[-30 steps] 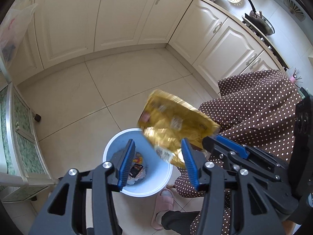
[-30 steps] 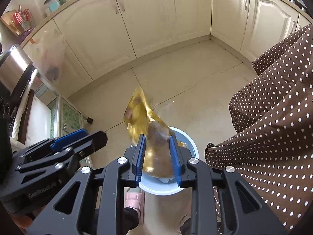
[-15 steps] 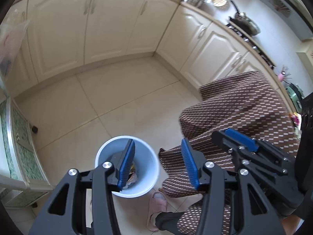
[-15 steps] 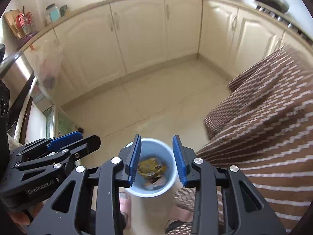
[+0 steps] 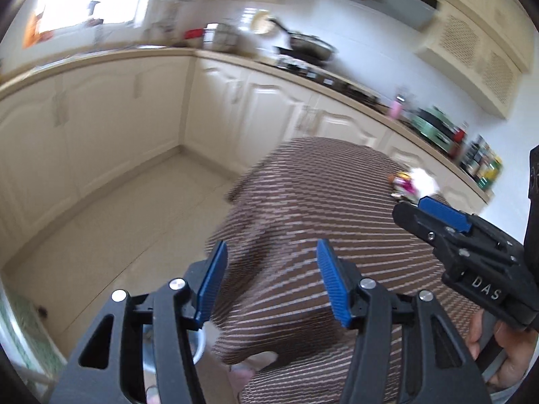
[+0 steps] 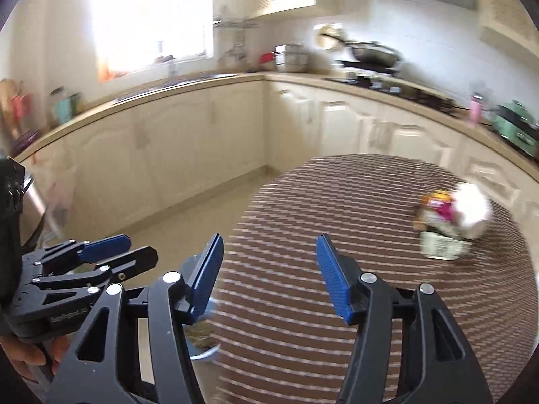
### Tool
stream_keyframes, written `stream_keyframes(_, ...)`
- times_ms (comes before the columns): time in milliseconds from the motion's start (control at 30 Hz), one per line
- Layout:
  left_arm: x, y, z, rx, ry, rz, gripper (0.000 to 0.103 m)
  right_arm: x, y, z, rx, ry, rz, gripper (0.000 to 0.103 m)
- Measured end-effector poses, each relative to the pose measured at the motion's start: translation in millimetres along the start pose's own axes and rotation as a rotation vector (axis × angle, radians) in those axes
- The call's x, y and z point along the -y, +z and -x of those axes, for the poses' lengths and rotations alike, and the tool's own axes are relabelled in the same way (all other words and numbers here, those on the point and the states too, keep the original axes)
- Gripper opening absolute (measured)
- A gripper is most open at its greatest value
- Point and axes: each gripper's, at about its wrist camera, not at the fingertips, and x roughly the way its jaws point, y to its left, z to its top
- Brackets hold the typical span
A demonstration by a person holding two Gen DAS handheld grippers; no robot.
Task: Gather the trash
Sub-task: 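Move both open grippers back over the table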
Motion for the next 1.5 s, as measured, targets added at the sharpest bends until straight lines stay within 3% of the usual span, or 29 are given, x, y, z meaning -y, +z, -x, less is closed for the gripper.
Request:
stream_keyframes(167, 95, 11, -37, -0.050, -0.132, -0.119, 0.059, 93, -18, 27, 0.010, -0.129, -0.110, 0.058)
stream_keyframes(333, 176, 14, -86, -0.124, -0.211, -0.210, 0.061, 170, -37, 45, 0.002, -0.255, -0.209, 0.062)
stream_keyframes(600, 266, 18, -166, -0.176, -0.161, -0.339, 0.063, 253, -59, 47, -0.025, -0.349, -0.319, 0.066)
stream_keyframes(767, 287, 19, -200, -0.200, -0.102, -0.387, 0.063, 279, -62, 42, -0.033, -0.345, -0.348, 0.069)
stream_keyframes(967, 297, 26, -219, -0.229, -0.082, -0.414, 0.062, 286, -56, 31, -0.049, -0.330, -0.346, 0.069)
stream_keyframes(1000, 299, 26, -222, -0.236, -0.069, -0.421, 0.060, 287, -55, 29, -0.052, -0.327, -0.348, 0.069)
stream_keyframes(1033, 300, 26, -225, -0.237, -0.055, -0.428, 0.046, 287, -55, 27, -0.053, -0.323, -0.348, 0.069)
stream_keyframes(1133, 297, 29, -226, -0.245, -0.079, -0.411, 0.024, 290, -55, 24, -0.062, -0.309, -0.352, 0.070)
stream_keyframes(1300, 289, 31, -215, -0.216, -0.117, -0.385, 0.018, 290, -53, 22, -0.067, -0.294, -0.353, 0.070)
stream_keyframes(1500, 266, 42, -188, -0.156, -0.196, -0.283, 0.015, 287, -44, 17, -0.061, -0.260, -0.346, 0.070)
